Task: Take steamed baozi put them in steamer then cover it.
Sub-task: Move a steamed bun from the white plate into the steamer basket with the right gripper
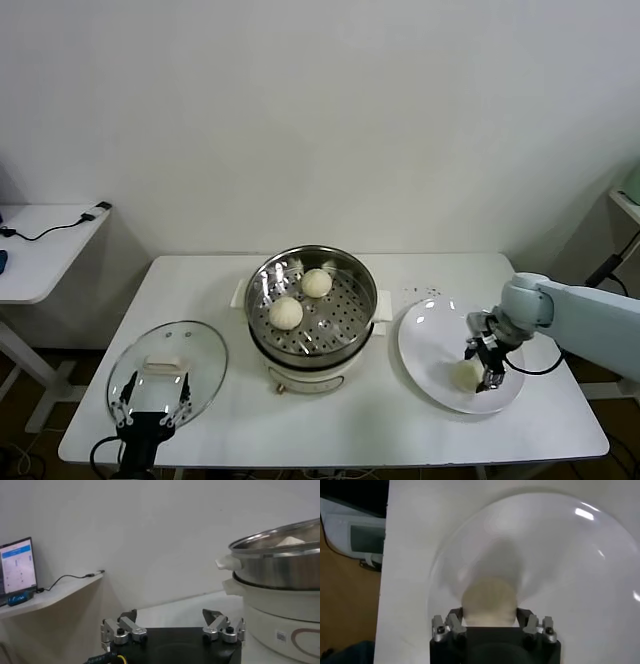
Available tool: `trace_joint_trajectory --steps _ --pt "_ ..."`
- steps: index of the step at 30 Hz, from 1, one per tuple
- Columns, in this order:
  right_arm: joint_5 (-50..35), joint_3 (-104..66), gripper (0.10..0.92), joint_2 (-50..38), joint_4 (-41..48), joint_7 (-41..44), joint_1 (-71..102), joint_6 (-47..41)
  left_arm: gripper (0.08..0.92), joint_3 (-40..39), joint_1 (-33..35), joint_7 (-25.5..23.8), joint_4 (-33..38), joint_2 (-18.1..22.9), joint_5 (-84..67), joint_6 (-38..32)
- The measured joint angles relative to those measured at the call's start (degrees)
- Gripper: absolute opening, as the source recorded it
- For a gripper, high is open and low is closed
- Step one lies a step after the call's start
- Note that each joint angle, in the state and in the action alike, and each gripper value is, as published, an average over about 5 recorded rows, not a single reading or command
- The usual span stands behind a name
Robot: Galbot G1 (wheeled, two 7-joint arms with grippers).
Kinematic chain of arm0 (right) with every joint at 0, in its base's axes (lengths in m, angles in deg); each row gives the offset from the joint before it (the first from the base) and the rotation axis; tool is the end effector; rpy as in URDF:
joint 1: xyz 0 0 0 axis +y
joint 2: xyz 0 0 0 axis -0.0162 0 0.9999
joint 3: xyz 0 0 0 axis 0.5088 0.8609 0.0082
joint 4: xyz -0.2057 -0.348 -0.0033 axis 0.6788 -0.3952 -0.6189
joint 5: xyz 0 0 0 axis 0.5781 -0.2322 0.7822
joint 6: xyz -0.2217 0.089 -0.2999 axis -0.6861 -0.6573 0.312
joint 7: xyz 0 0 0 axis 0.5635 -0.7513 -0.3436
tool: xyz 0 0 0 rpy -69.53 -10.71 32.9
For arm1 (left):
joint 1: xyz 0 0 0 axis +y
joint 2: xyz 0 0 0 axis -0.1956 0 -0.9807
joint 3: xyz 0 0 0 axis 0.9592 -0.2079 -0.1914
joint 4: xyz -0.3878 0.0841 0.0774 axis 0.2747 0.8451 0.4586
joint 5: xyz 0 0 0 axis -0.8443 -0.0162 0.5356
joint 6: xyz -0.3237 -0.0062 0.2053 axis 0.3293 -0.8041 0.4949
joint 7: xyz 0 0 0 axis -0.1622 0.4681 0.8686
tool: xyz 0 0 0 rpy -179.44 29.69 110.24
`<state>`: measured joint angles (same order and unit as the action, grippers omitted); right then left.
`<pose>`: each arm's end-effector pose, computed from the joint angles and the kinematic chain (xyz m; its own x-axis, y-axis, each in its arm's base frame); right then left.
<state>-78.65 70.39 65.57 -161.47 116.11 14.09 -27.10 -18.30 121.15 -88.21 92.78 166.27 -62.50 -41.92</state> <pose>0.5260 -0.1984 -0.2506 0.0109 -0.0683 0.9976 -0.9958 -0.0917 0.0046 0.0936 0.0771 -0.3912 -0.9772 -0.1476 0.1527 -0.1034 0.9588 0.2647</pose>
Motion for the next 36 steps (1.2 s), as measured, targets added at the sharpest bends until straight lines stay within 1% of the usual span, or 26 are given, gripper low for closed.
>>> trace_joint_trajectory --steps 4,10,17,23,29,36 --pt "1.17 0.57 0.673 1.15 0.27 1.64 -3.34 3.94 0.823 -0.09 0.15 -0.02 0.07 -0.04 0.13 -0.01" --pt "2.9 2.49 0.67 5.05 1.76 4.76 -11.81 13.45 0.823 -0.06 0.39 -0.07 0.38 -0.06 0.39 0.0" --pt "2.81 4.44 0.67 12.5 4.86 7.86 -22.02 25.09 0.823 -0.26 0.67 -0.13 0.62 -0.12 0.98 0.06" --pt "3.42 4.17 0.67 20.11 6.24 9.53 -26.66 33.43 0.823 -0.37 1.03 -0.14 0.68 -0.09 1.34 0.04" --pt "4.85 3.5 0.67 27.54 6.05 10.06 -27.84 38.77 0.823 -0.37 0.74 -0.2 0.82 -0.21 1.36 0.25" --pt "5.96 3.56 0.67 34.76 5.38 10.68 -26.2 41.47 0.823 -0.36 0.99 -0.22 0.3 -0.64 1.12 0.09"
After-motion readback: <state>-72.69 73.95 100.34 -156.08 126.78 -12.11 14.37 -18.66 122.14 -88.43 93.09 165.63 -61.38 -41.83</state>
